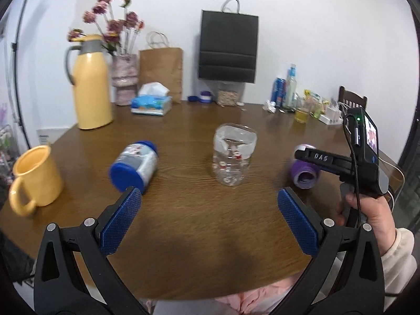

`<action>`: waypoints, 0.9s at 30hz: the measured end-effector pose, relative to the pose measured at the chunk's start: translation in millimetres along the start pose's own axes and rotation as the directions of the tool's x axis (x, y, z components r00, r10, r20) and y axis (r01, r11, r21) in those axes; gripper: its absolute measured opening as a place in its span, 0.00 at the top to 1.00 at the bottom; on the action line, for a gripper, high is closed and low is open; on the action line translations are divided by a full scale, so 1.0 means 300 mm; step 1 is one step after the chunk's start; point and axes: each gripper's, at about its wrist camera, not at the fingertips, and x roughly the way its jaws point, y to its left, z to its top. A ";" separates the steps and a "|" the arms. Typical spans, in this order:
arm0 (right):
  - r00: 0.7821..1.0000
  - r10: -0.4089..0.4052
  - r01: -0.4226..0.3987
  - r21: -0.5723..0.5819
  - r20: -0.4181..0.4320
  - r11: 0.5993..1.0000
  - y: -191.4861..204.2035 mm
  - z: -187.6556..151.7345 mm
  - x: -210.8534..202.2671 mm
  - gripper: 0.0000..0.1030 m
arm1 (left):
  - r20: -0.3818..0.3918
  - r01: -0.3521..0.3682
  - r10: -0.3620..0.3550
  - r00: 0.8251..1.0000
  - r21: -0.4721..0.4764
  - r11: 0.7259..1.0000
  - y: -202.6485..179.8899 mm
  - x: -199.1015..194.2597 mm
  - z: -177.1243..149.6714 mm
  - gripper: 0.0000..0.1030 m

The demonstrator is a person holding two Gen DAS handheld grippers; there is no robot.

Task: Flip cup upright
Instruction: 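Grasp the lying purple-capped Healthy Heart bottle with the right gripper and lift it, then grasp the bottle with the left gripper while the right gripper releases it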

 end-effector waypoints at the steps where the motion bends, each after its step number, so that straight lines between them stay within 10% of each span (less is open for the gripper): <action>1: 1.000 0.014 -0.014 -0.034 0.000 0.999 0.004 -0.003 0.001 0.33 | -0.013 0.014 -0.014 1.000 0.004 1.000 -0.007 0.026 0.003 0.00; 7: 0.989 0.136 -0.144 -0.199 -0.054 0.969 0.052 -0.060 -0.039 0.37 | -0.068 0.084 -0.084 0.994 -0.001 0.996 -0.052 0.138 0.019 0.00; 13: 0.950 0.294 -0.307 -0.485 -0.105 0.819 0.215 -0.223 -0.137 0.37 | -0.088 0.111 -0.107 0.990 0.048 0.993 -0.086 0.211 0.043 0.01; 22: 0.848 0.475 -0.518 -0.556 -0.235 0.650 0.287 -0.277 -0.138 0.37 | -0.178 0.135 -0.119 0.977 0.080 0.988 -0.096 0.323 0.057 0.32; 27: 0.892 0.410 -0.438 -0.587 -0.191 0.680 0.275 -0.287 -0.143 0.27 | -0.166 0.102 -0.092 0.982 0.049 0.994 -0.068 0.330 0.037 0.45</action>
